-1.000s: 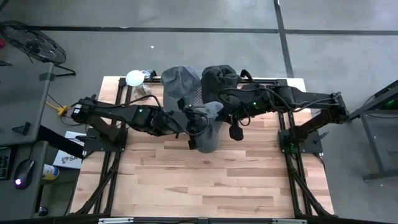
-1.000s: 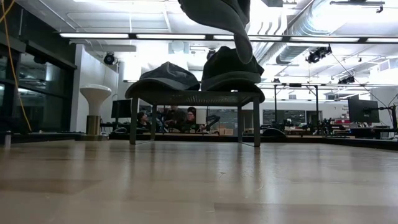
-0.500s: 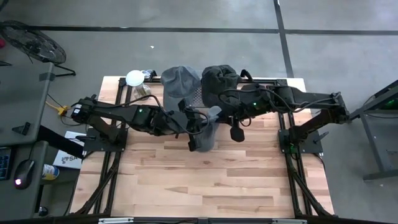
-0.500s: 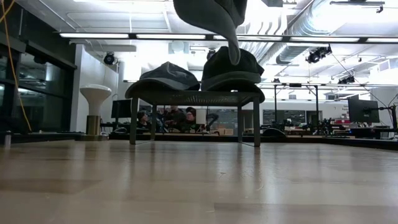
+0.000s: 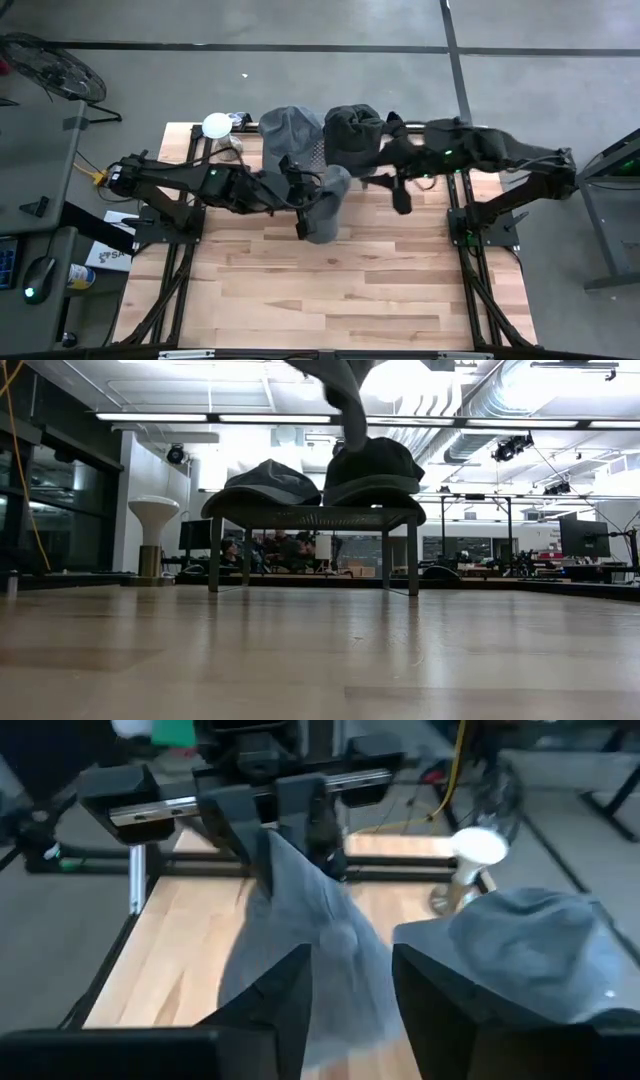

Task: Pick & Place hat
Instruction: Stack the gray cap on top of the other gray cap on the shelf

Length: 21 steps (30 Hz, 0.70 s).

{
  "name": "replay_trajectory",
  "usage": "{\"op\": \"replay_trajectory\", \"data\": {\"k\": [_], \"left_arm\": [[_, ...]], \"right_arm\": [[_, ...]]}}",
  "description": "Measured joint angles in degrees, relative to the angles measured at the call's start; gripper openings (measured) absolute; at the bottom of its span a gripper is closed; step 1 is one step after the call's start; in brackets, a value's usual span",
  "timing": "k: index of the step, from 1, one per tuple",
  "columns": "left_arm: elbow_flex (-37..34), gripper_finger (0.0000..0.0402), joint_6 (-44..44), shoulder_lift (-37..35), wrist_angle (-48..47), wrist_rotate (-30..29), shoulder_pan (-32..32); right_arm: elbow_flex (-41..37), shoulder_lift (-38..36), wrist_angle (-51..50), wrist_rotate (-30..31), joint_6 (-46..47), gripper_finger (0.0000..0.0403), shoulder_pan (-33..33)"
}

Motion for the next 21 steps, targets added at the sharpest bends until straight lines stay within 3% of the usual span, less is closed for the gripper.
{"op": "replay_trajectory", "data": {"k": [13,21], "left_arm": [[0.0,0.0,0.55,-9.33,1.92,-0.62,0.04],[0.02,0.0,8.42,-11.14,9.37,-4.31,0.32]], "right_arm": [[0.04,-3.35,-1.13,-1.16,0.06,0.0139,-1.27],[0.04,-2.19,5.84,-0.44,7.58,0.014,-1.29]]}}
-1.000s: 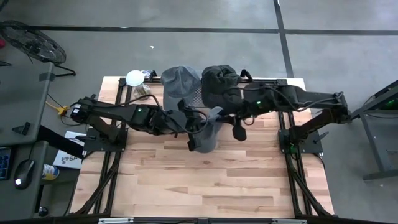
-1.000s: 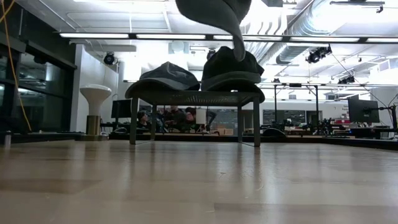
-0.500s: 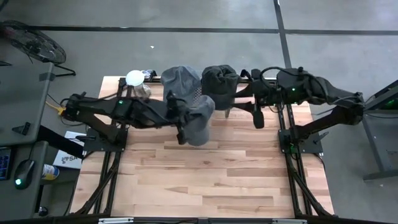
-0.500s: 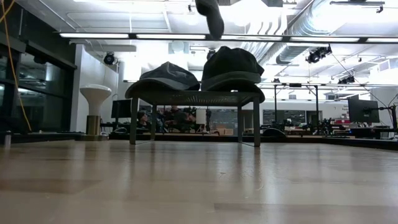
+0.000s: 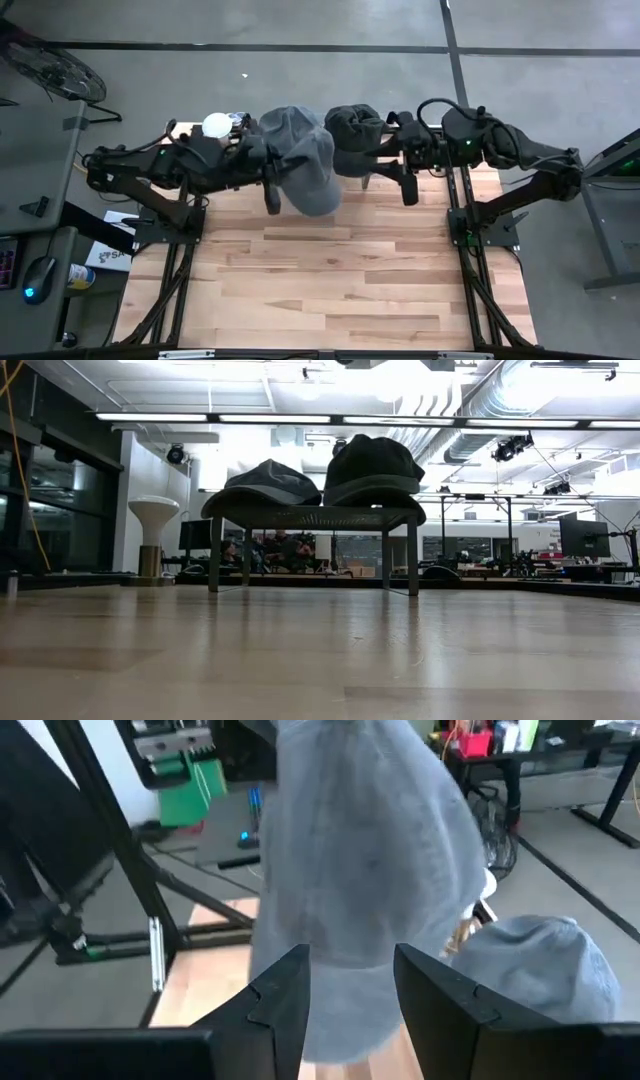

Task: Pick & Place hat
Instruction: Stack the gray cap on top of the other gray cap on the shelf

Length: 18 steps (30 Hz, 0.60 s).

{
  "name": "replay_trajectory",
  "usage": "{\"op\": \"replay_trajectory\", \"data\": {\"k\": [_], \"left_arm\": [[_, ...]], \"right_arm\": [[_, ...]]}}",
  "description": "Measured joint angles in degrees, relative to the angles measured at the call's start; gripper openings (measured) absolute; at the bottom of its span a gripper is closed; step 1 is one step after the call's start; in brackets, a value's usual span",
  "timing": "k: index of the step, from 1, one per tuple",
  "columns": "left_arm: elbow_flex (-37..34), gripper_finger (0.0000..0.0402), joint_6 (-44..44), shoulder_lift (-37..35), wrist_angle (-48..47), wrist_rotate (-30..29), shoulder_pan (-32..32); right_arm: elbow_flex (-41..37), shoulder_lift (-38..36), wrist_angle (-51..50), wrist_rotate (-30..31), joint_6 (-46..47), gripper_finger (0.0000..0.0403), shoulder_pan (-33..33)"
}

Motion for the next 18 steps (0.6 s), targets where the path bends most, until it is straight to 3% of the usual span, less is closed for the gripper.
{"op": "replay_trajectory", "data": {"k": [2,6,18], "left_arm": [[0.0,0.0,1.56,-0.42,-0.36,1.3,1.97],[0.0,0.0,1.81,-1.67,-1.34,11.8,8.9],[0.0,0.0,4.0,-3.76,-9.59,55.52,38.0]], "right_arm": [[0.0,0.04,0.14,1.2,-0.02,0.014,0.0],[0.0,0.44,0.16,2.46,-0.07,0.014,0.0],[-0.07,0.44,-0.13,5.78,0.13,0.014,0.0]]}}
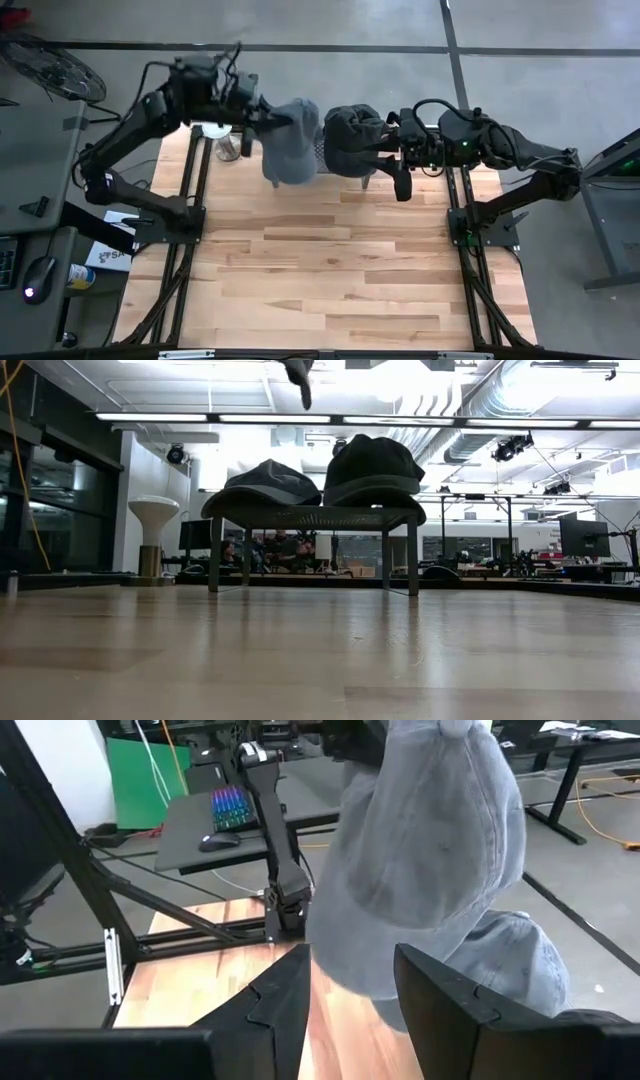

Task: Pick & Place hat
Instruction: Stack the gray cap on top of the other gray cap on the shelf

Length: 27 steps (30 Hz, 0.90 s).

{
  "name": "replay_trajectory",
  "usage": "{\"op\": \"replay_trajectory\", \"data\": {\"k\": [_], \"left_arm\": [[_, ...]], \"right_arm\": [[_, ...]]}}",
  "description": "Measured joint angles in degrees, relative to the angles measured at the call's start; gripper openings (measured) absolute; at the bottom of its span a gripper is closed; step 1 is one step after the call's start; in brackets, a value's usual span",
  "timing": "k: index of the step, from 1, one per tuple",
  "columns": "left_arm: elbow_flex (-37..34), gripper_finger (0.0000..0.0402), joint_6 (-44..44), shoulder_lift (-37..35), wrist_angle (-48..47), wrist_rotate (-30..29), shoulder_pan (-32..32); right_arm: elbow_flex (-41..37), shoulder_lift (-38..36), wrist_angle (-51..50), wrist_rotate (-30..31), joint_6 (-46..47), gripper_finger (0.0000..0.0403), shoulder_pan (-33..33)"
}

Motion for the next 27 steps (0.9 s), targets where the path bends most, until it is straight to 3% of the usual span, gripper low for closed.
{"op": "replay_trajectory", "data": {"k": [8,12,17,21,23,27], "left_arm": [[0.0,0.0,3.18,1.8,-0.79,26.24,15.73],[-0.69,0.0,4.26,3.41,-0.47,36.64,20.76],[-3.72,0.0,5.91,5.65,0.23,42.9,23.42],[-6.43,0.0,5.88,7.02,4.24,44.74,23.71],[-7.36,0.0,5.64,7.52,6.71,44.69,23.71],[-8.34,0.0,2.4,8.76,10.8,45.73,23.67]], "right_arm": [[0.0,0.0,-0.58,3.53,-1.32,0.014,0.01],[0.0,0.0,-2.06,7.59,-2.77,0.014,0.02],[0.0,-0.01,-2.63,13.13,-6.31,0.014,-0.64],[0.0,0.0,-2.81,12.67,-11.17,0.014,-5.04],[0.0,-0.02,-2.39,9.81,-13.43,0.014,-8.66],[0.0,0.47,-1.0,-1.78,-16.58,0.014,-18.57]]}}
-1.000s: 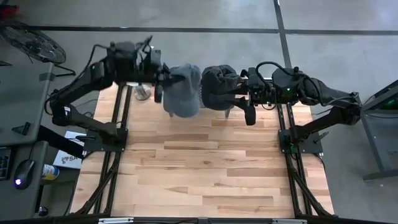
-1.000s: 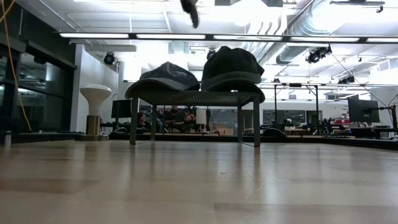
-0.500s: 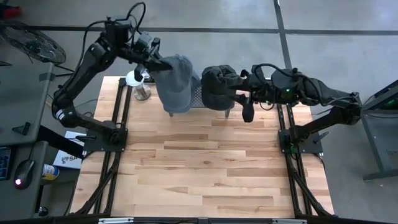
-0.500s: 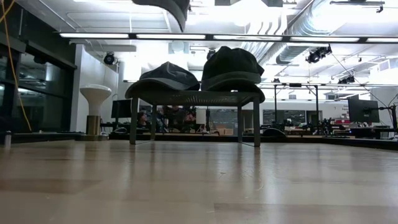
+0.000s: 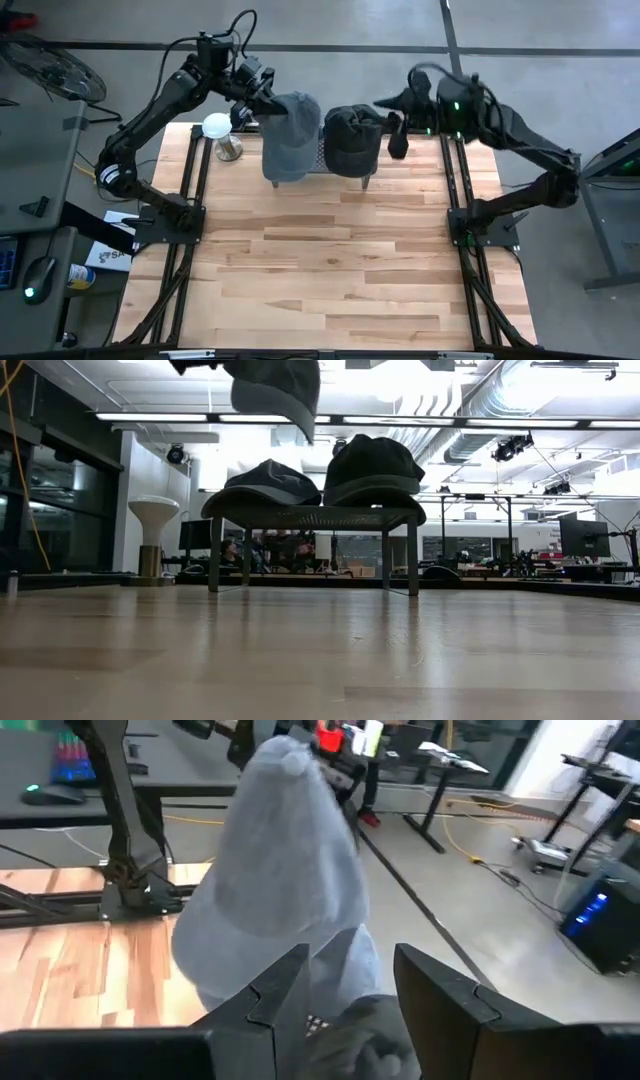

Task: Pick & Place hat
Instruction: Stack the gray cap on top of the other gray cap on the shelf

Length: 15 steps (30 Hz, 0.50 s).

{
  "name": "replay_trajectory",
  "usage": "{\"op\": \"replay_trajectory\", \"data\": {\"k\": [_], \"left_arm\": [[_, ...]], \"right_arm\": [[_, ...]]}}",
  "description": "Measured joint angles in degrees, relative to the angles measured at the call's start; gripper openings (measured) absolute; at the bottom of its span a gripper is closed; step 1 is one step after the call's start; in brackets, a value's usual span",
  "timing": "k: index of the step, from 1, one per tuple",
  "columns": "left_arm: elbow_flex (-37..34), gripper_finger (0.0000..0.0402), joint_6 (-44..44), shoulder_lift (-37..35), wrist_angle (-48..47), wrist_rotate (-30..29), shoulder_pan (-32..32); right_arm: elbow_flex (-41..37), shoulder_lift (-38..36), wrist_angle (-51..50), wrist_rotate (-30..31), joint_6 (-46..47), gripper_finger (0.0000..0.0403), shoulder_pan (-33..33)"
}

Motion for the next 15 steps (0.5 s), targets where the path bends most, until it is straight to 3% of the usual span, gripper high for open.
{"op": "replay_trajectory", "data": {"k": [8,15], "left_arm": [[-0.17,0.0,-4.09,3.81,2.86,0.03,0.04],[-0.17,0.0,-8.64,5.6,3.95,1.02,0.32]], "right_arm": [[-0.01,0.85,1.89,-19.15,-7.02,0.014,-16.11],[-0.04,3.48,0.45,-30.81,-10.15,0.014,-25.92]]}}
